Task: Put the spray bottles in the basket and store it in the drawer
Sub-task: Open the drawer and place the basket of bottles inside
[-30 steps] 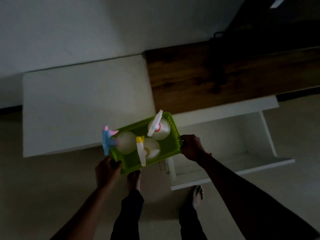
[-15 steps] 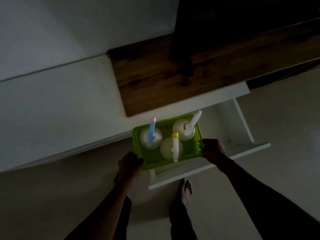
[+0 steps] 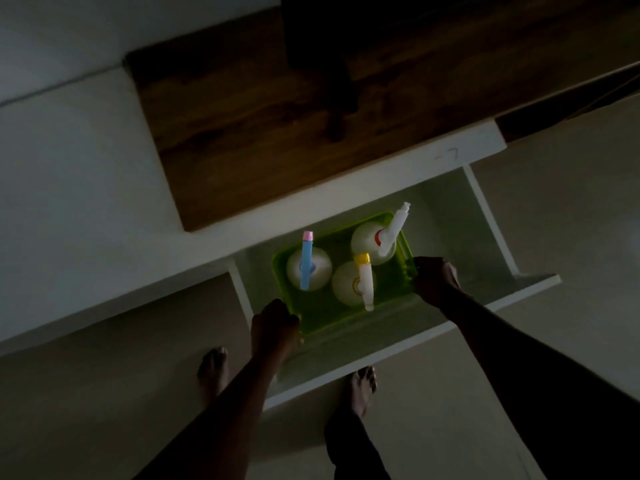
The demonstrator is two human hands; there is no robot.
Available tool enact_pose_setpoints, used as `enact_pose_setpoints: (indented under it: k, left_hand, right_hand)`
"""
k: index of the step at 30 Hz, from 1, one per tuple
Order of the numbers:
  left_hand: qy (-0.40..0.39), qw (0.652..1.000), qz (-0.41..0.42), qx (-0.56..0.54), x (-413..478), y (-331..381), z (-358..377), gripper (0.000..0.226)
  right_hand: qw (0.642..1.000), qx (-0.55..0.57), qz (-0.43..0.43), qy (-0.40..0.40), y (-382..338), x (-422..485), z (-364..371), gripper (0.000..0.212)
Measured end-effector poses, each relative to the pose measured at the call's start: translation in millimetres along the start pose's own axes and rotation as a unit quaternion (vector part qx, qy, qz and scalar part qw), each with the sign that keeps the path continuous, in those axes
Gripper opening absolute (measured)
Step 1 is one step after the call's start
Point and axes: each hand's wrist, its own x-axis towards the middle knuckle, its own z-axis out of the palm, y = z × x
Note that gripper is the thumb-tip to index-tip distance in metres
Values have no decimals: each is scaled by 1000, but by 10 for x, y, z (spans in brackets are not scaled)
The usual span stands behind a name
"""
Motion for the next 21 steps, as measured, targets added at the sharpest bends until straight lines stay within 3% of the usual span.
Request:
enact_pose_setpoints:
  k: [3, 7, 10, 17, 21]
  left_hand:
    - [6, 999, 24, 43, 152, -36, 186, 23]
    - [-13, 997, 26, 71, 379, -68, 392, 31]
    - [-34, 995, 19, 88, 530, -81, 488, 45]
    - [-25, 989, 7, 146, 786, -64, 701, 50]
    - [-25, 984, 11, 177, 871, -26, 745, 49]
  right_hand:
    - [1000, -20, -8, -20, 57, 188, 75, 17]
    - [999, -47, 6, -27, 146, 452, 190, 36]
    - [996, -80, 13, -31, 207, 607, 262, 33]
    - [990, -139, 21, -28, 291, 849, 382, 28]
    - [987, -157, 16, -8, 267, 905, 421, 8]
